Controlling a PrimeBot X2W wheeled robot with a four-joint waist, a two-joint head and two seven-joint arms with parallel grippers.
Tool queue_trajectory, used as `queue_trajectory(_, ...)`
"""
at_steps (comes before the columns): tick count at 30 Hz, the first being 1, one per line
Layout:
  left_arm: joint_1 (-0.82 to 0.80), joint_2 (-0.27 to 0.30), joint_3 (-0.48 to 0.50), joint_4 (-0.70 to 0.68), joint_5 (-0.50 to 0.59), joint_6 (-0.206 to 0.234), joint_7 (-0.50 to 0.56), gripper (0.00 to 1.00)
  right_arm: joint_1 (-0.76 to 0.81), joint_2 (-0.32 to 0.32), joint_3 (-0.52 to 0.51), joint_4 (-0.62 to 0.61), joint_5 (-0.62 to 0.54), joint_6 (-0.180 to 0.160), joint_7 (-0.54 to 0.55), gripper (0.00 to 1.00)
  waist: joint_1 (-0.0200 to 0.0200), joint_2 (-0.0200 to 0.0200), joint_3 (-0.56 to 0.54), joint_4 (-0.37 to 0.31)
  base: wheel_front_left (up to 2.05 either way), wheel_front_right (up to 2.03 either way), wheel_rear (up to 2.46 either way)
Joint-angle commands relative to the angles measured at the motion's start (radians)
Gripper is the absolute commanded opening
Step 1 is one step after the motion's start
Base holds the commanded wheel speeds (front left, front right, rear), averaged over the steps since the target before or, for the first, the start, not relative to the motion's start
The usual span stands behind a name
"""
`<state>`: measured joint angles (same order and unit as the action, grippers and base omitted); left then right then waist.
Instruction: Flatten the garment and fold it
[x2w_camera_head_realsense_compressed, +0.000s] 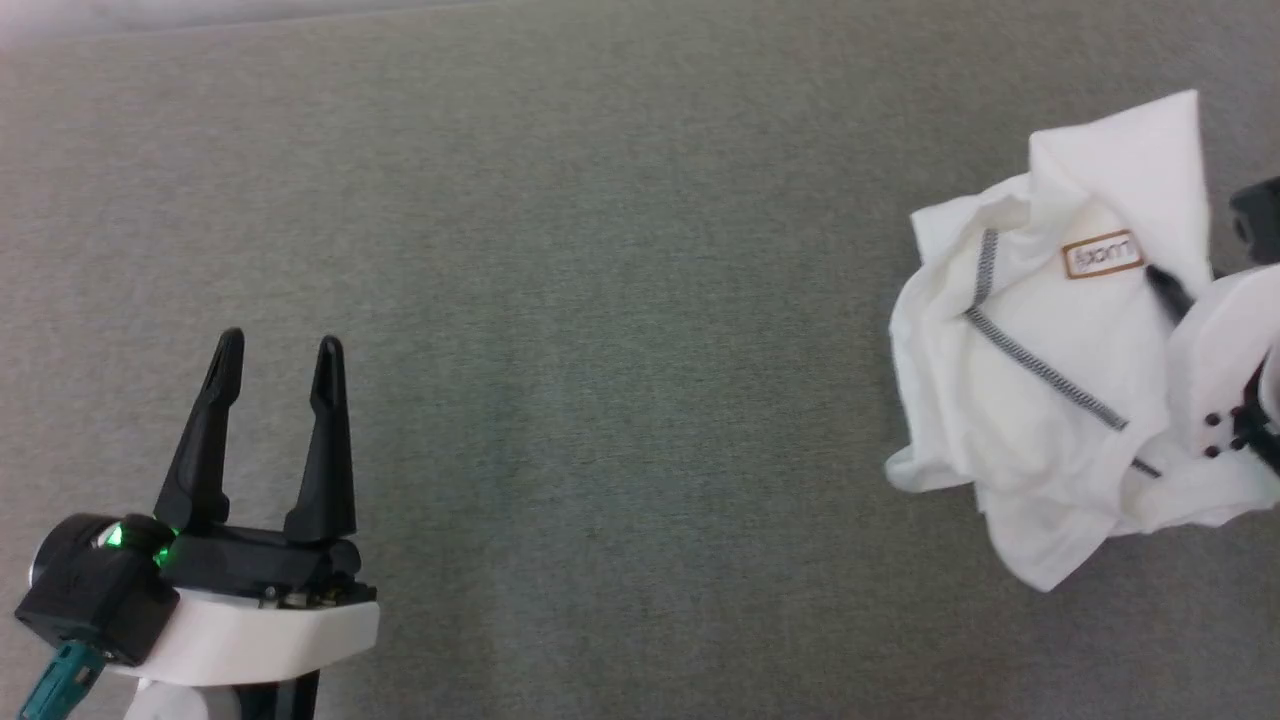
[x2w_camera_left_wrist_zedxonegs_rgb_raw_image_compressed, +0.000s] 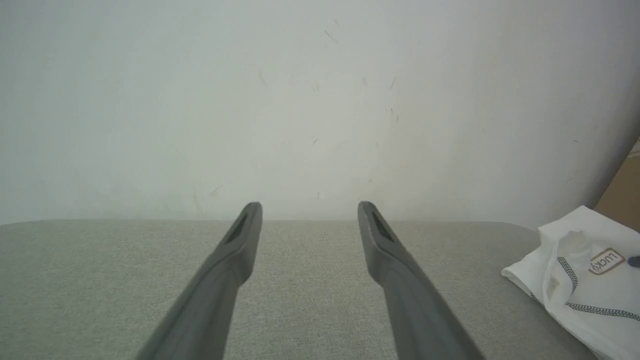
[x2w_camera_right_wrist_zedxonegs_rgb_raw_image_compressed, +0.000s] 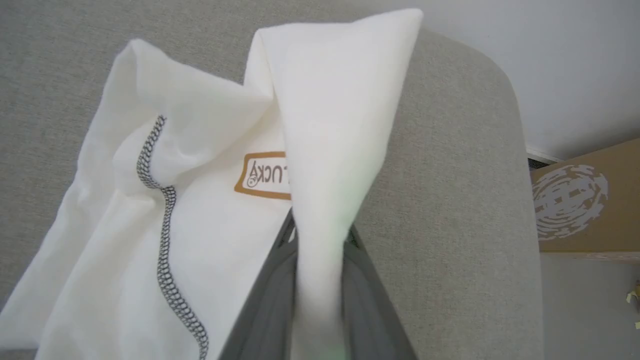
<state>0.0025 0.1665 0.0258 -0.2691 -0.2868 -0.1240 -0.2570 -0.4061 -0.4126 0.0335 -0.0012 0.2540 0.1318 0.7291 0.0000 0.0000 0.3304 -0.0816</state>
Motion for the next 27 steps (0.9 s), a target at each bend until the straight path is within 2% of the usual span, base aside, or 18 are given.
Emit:
queue_trajectory(1,-0.022,0.008,0.002,-0.011,0.013,-0.007,-0.005,1.0,-0.026,-0.018,0.004,0.003,-0.006,-0.001,-0.003,0.0,0.0,0.0,0.032,-0.043,0.0,0.0,0.0)
queue_trajectory(8,-0.046,0.053,-0.002,-0.043,0.023,-0.007,-0.005,1.0,-0.092,-0.093,0.03,0.024,-0.015,-0.001,-0.029,0.0,0.0,0.0,0.098,-0.111,0.0,0.0,0.0)
queue_trajectory(18,-0.069,0.129,0.013,-0.093,0.03,-0.004,0.009,1.0,-0.177,-0.144,0.052,0.087,-0.08,-0.001,-0.121,0.0,0.0,0.0,0.193,-0.208,0.0,0.0,0.0)
queue_trajectory(27,-0.108,0.186,0.044,-0.189,0.042,-0.003,0.023,1.0,-0.247,-0.201,0.044,0.145,-0.137,-0.001,-0.219,0.0,0.0,0.0,0.294,-0.231,0.0,0.0,0.0)
